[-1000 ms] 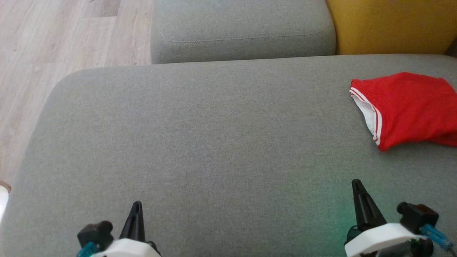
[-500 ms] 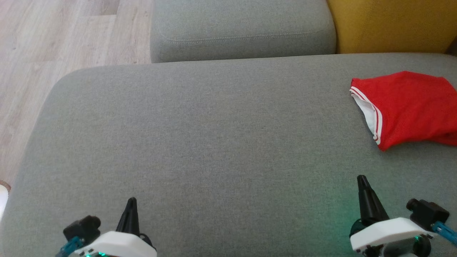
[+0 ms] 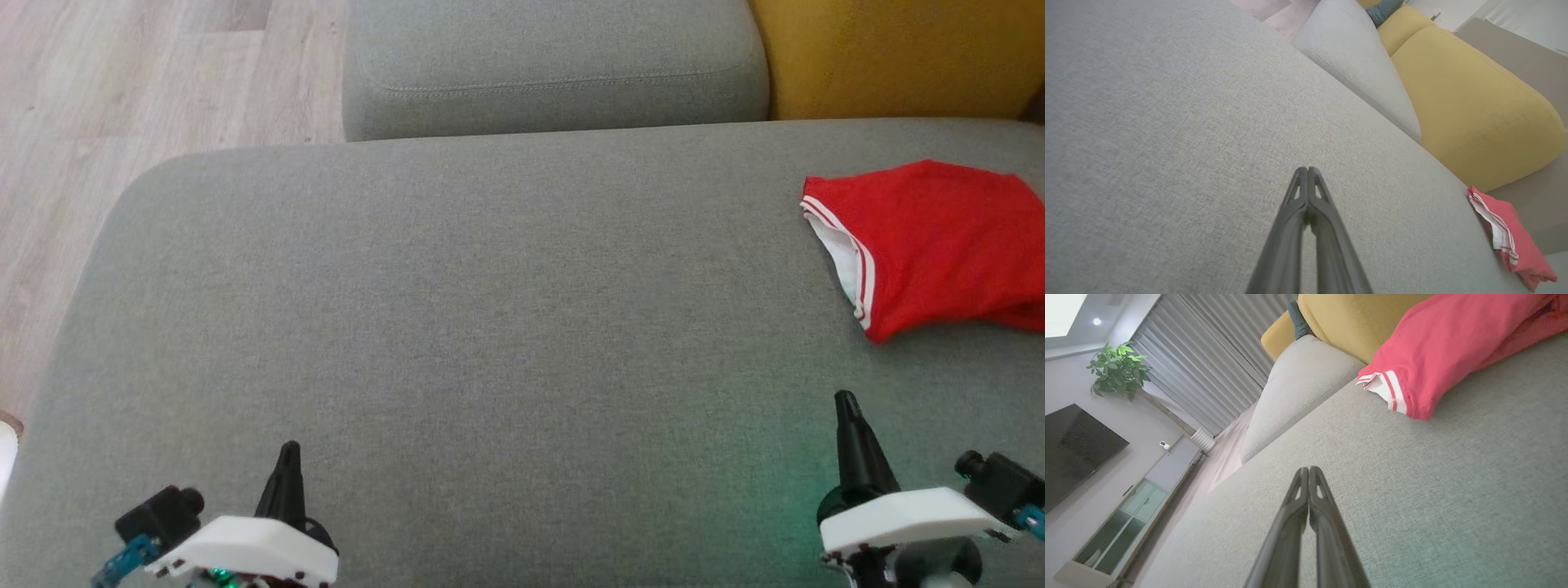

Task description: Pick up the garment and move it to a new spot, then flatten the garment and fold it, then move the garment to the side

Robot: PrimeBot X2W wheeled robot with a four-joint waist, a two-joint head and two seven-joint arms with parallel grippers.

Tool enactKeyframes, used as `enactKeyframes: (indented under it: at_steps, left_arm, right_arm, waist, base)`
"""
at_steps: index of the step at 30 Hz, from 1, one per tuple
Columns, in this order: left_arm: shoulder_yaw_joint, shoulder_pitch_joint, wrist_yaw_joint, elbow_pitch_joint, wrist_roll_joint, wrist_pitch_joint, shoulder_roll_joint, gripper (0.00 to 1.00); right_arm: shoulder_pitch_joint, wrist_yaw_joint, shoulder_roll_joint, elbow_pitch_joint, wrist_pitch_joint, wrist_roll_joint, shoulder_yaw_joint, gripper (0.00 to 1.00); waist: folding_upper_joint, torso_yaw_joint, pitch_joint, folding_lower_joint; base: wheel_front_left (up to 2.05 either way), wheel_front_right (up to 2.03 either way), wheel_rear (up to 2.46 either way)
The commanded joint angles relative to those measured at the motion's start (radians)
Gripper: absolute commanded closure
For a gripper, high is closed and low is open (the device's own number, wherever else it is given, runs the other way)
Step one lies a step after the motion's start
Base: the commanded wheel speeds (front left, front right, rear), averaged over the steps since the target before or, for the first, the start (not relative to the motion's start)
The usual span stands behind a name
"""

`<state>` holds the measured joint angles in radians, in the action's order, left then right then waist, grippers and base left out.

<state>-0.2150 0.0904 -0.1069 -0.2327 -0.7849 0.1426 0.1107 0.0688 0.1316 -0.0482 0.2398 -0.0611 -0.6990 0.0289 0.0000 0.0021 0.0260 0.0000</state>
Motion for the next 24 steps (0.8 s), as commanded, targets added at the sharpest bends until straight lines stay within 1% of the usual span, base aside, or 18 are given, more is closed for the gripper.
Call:
enactKeyframes:
  at_steps: [1, 24]
  left_arm:
    - [0.027, -0.057, 0.011, 0.026, -0.029, -0.006, 0.000, 1.00]
    - [0.103, -0.096, 0.075, 0.016, -0.262, -0.069, -0.010, 1.00]
  right_arm:
    - [-0.054, 0.000, -0.019, -0.029, 0.005, -0.034, 0.001, 1.00]
    - [-0.088, -0.001, -0.024, -0.020, 0.042, -0.294, -0.027, 1.00]
  waist:
    - [0.0000, 0.000, -0.001, 0.0000]
    - [0.0000, -0.001, -0.009, 0.0000]
  base:
    - [0.00, 0.00, 0.00]
    - [0.00, 0.00, 0.00]
